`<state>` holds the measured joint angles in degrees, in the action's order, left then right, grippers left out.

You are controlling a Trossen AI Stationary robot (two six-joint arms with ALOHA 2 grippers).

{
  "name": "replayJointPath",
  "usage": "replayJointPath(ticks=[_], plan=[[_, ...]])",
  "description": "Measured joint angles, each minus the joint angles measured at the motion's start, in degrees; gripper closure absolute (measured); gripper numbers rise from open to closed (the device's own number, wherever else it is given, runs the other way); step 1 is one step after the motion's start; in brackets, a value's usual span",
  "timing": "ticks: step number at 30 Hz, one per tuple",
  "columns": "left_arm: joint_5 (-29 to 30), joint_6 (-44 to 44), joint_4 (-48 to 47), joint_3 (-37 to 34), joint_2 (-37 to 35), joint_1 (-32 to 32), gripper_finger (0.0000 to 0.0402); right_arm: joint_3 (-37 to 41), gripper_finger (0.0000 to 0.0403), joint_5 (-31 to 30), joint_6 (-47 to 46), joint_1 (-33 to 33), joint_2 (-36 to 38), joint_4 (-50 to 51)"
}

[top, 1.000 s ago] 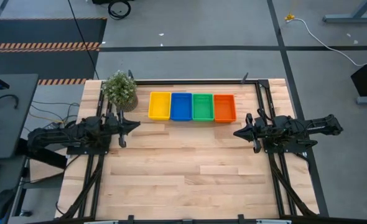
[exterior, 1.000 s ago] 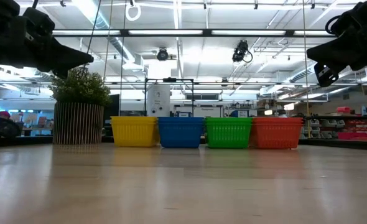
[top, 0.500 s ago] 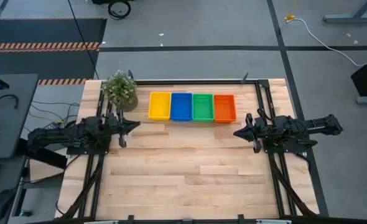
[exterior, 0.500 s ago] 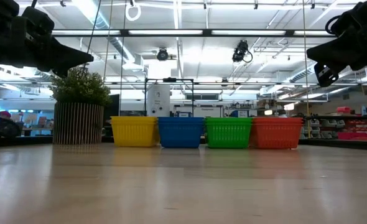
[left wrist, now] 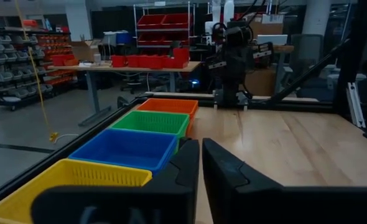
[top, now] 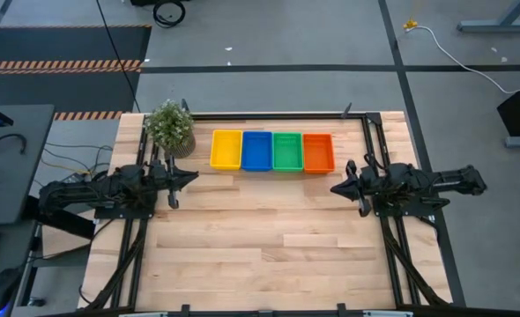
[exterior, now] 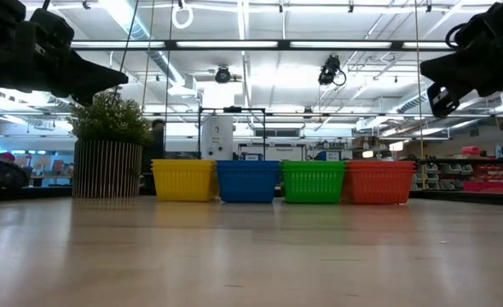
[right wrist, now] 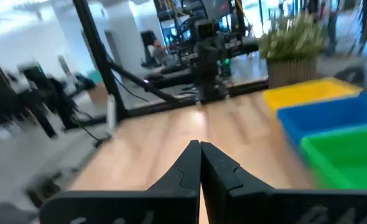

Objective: Stack baskets by color
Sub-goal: Return to Home Position

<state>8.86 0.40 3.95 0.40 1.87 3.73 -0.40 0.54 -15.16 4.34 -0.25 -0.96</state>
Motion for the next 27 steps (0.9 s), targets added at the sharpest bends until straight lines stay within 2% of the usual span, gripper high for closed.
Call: replayJointPath(ticks=[5, 10, 15, 27], plan=[[-0.06, 0.0, 0.18, 0.0, 0.0, -0.02, 0.0381, 0.0, 0.0395, -0.07, 13.62, -4.5, -0.04, 0.15], [-0.07, 0.0, 0.33, 0.0, -0.02, -0.02, 0.0374, 0.0, 0.0395, -0.05, 10.57, -6.79, -0.04, 0.16], [-0.07, -0.02, 0.27, 0.0, -0.01, -0.02, 0.037, 0.02, 0.0395, 0.1, 13.5, -6.58, -0.09, -0.41], [-0.07, -0.04, 0.29, 0.0, -0.01, -0.02, 0.0383, 0.02, 0.0395, -0.05, 13.65, -6.6, -0.28, -0.52]])
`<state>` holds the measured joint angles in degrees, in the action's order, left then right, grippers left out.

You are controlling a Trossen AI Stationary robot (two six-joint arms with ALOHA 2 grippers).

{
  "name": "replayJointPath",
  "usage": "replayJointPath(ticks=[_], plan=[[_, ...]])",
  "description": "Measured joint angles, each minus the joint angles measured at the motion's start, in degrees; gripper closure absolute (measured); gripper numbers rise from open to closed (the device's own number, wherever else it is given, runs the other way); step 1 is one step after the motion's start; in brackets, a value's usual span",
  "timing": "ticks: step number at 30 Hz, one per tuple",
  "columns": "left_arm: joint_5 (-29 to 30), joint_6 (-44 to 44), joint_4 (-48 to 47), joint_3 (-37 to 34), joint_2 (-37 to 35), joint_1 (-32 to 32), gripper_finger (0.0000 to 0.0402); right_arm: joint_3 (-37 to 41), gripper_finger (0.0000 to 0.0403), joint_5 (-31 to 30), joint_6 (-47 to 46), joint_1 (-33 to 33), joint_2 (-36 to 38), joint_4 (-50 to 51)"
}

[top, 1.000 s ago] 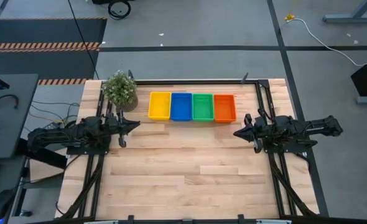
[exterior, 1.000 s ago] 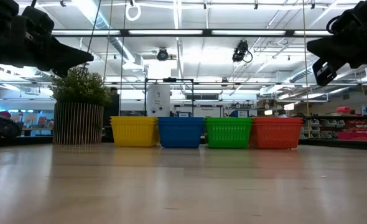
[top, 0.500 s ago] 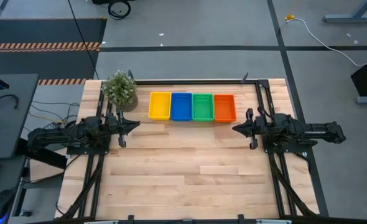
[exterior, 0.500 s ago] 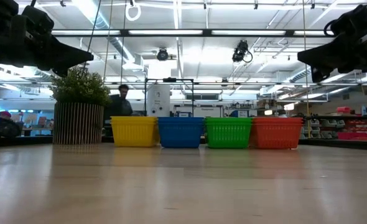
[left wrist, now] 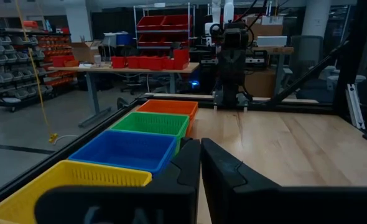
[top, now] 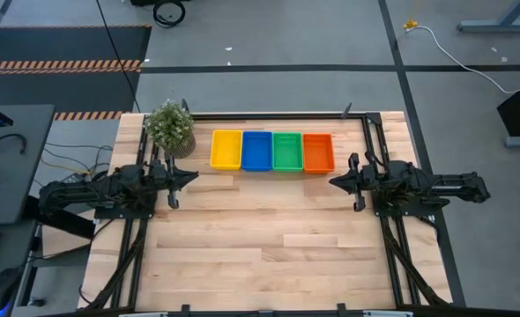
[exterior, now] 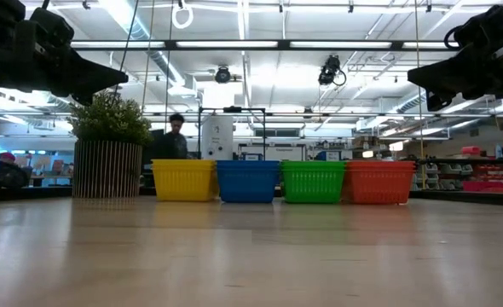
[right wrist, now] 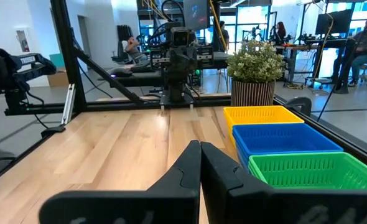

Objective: Stack baskets by color
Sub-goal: Return to Home Position

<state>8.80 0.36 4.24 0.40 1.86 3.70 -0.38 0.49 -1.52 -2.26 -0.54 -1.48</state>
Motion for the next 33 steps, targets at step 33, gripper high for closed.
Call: replayJointPath(ticks=[33], plan=[[-0.02, 0.0, 0.01, 0.0, 0.01, 0.01, 0.0374, 0.02, 0.0395, 0.02, 0.0, 0.0, 0.0, -0.02]])
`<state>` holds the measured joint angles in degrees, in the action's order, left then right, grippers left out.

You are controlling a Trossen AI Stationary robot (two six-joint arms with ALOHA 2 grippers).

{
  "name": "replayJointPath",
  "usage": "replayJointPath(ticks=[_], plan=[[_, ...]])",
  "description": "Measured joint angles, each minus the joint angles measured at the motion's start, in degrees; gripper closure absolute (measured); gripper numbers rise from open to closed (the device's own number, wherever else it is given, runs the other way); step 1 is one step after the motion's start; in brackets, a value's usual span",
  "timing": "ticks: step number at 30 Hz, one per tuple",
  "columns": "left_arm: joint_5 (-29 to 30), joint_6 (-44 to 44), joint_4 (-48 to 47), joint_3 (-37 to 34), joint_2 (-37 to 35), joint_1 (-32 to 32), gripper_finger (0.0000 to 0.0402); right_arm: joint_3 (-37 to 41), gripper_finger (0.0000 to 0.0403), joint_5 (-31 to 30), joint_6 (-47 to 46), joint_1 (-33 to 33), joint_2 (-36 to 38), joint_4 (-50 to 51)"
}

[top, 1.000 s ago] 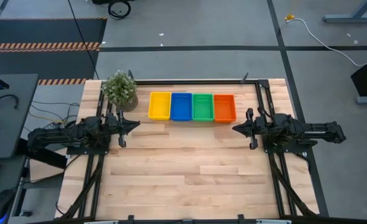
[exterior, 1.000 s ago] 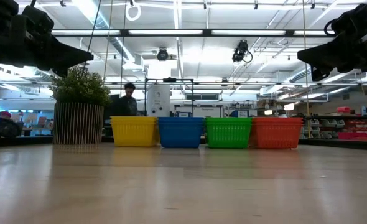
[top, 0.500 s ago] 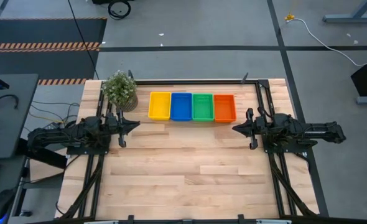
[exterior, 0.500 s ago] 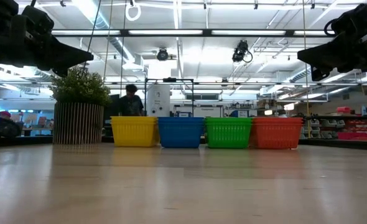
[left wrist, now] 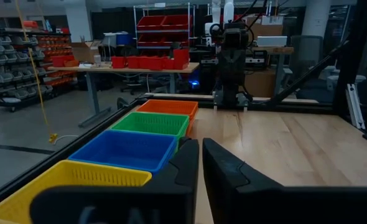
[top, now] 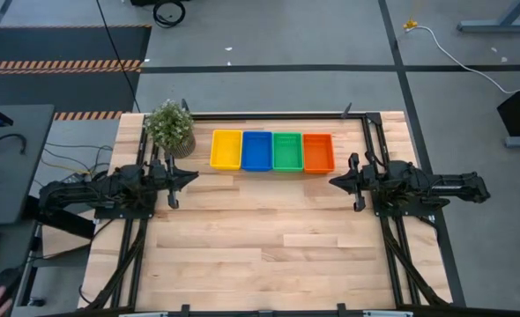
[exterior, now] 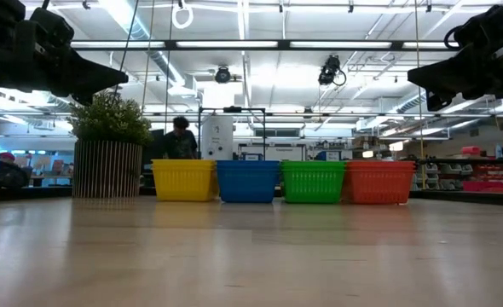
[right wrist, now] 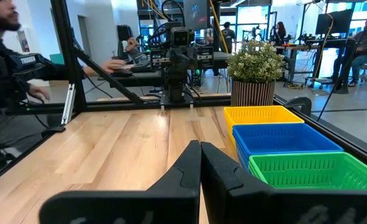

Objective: Stack baskets by color
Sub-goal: Return to Home Position

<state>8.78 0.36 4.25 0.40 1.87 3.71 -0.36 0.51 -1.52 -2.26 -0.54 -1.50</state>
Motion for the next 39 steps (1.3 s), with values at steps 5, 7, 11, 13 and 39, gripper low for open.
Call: replayJointPath(ticks=[5, 7, 11, 13, 39], plan=[[0.0, 0.0, -0.01, 0.0, 0.0, 0.0, 0.038, 0.0, 0.0395, 0.0, 0.01, 0.0, 0.0, 0.0], [0.0, 0.0, -0.01, 0.0, 0.0, 0.02, 0.0381, 0.0, 0.0395, 0.0, 0.01, 0.0, 0.0, 0.0], [0.02, 0.0, -0.02, 0.0, -0.02, 0.02, 0.0376, 0.0, 0.0395, 0.0, 0.0, 0.0, 0.0, 0.01], [0.0, 0.0, 0.0, 0.0, -0.01, -0.01, 0.0373, 0.0, 0.0395, 0.0, 0.01, 0.0, 0.0, 0.01], [0.0, 0.0, -0.01, 0.0, -0.02, -0.01, 0.0375, 0.0, 0.0395, 0.0, 0.0, 0.01, 0.0, 0.0]])
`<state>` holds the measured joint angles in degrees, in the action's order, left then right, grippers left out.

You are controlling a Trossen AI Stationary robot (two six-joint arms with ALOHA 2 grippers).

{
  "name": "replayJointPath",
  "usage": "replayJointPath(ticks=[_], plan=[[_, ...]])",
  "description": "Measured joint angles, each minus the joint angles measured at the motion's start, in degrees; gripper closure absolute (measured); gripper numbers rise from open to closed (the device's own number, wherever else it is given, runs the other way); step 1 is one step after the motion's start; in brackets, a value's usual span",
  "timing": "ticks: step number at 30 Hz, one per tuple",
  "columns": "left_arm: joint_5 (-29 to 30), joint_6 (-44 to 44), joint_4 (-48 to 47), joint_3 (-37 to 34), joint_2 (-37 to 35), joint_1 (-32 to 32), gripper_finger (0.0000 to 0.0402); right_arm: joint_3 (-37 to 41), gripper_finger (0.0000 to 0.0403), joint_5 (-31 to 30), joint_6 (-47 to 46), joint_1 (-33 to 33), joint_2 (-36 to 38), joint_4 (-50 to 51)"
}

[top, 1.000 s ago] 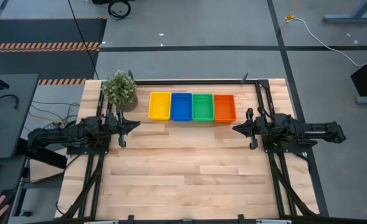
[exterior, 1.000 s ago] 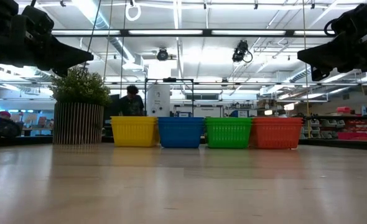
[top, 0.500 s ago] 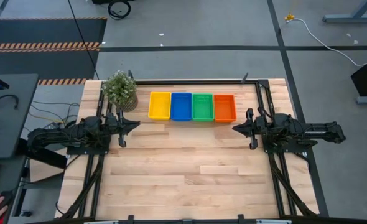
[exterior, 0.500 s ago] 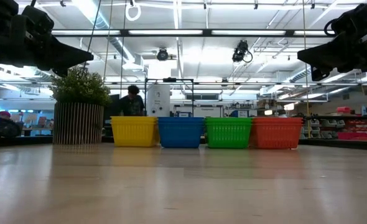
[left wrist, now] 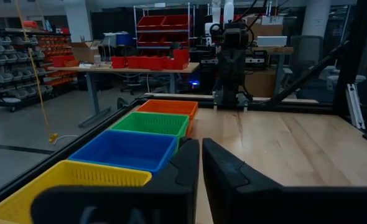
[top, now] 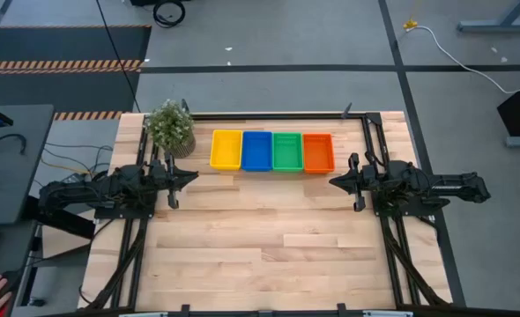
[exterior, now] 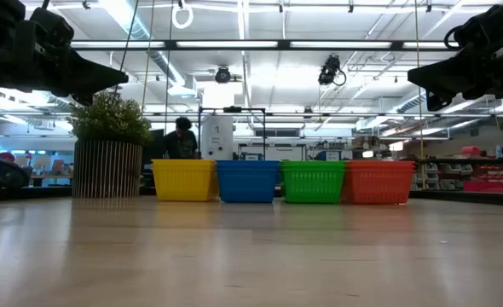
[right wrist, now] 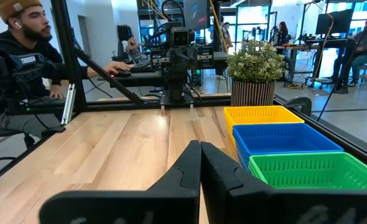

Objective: Stack baskets by color
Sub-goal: Return to Home Position

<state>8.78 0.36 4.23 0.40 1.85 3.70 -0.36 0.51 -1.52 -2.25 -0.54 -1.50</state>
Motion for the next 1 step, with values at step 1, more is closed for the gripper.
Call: replayJointPath(ticks=[1], plan=[[0.0, 0.0, -0.01, -0.02, 0.01, 0.02, 0.0377, 0.0, 0.0395, 0.0, 0.0, -0.01, 0.0, 0.0]])
